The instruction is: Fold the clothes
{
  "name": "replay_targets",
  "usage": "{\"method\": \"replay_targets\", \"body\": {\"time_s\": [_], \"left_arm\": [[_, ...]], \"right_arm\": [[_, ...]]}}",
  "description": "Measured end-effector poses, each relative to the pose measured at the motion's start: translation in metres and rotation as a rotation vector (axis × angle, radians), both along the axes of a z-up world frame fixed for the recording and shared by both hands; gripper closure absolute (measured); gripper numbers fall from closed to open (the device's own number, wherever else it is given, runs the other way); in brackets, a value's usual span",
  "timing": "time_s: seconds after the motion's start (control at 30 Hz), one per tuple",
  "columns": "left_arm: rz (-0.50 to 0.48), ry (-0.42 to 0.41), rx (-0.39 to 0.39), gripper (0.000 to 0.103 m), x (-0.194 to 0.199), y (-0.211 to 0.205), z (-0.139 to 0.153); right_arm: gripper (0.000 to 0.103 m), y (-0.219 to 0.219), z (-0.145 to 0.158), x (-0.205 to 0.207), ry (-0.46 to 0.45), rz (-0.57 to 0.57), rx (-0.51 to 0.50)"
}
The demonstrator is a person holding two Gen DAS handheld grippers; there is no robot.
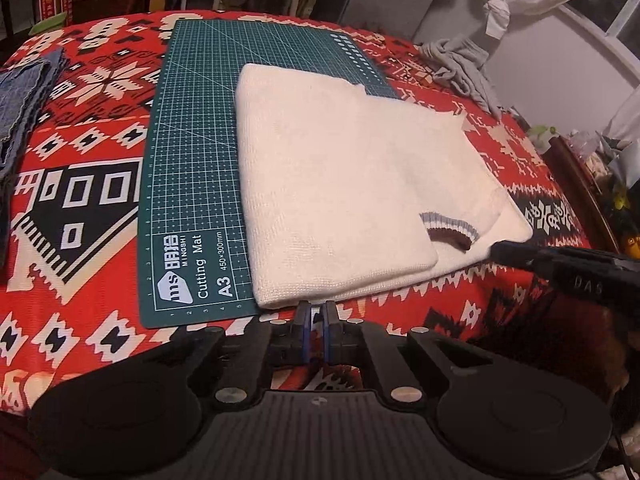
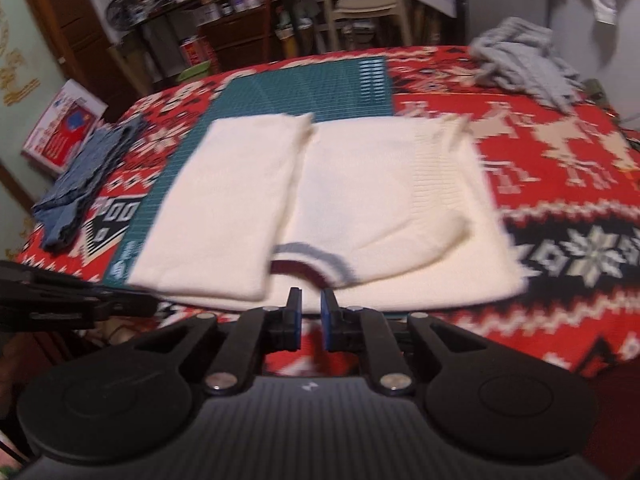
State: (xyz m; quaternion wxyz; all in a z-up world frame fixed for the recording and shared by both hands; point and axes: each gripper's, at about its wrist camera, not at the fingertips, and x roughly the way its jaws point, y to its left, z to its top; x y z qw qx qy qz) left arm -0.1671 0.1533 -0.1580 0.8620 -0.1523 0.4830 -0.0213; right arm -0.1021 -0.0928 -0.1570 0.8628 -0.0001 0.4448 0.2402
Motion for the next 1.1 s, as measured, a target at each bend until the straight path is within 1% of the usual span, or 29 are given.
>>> {"method": "replay_targets", "body": {"time_s": [0.17,0.23,0.33,0.47,0.53,0.7,0.87,0.97,1.03,1.1], "left_arm": [[0.021,0.013,-0.004,0.098,-0.002,0.005,-0.003],[0.029,0.018,-0.004,0.098,-0.002,0.008,-0.003],[0.037,0.024,0.003,0.098,-0.003,0.01,-0.003],[0.044,0.026,0.006,0.098,-0.003,0.012,-0.003],[0.044,0.025,0.008,0.098,-0.003,0.012,-0.003],[0.049,0.029,0.011,0.098,-0.003,0.013,-0.004],[0.059,0.042,0.01,0.098,-0.003,0.016,-0.003],[0.065,0.05,0.009,0.098,-0.004,0.017,-0.004],[0.07,0.056,0.007,0.098,-0.005,0.018,-0.005],[0.077,0.056,0.003,0.098,-0.005,0.021,-0.004]], "right_arm": [[0.089,-0.033,0.0,0.013,-0.013,-0.129,-0.023],[0.085,-0.046,-0.005,0.021,-0.013,-0.192,-0.041],[0.086,-0.057,-0.01,0.028,-0.01,-0.238,-0.036],[0.084,-0.063,-0.013,0.033,-0.018,-0.261,-0.051],[0.084,-0.065,-0.016,0.035,-0.005,-0.264,-0.033],[0.084,-0.067,-0.019,0.039,0.003,-0.257,0.009],[0.081,-0.063,-0.018,0.043,0.0,-0.236,-0.001],[0.095,-0.06,-0.016,0.039,-0.012,-0.222,-0.014],[0.096,-0.06,-0.014,0.037,-0.022,-0.221,-0.013],[0.097,-0.06,-0.005,0.035,-0.041,-0.229,0.012]]}}
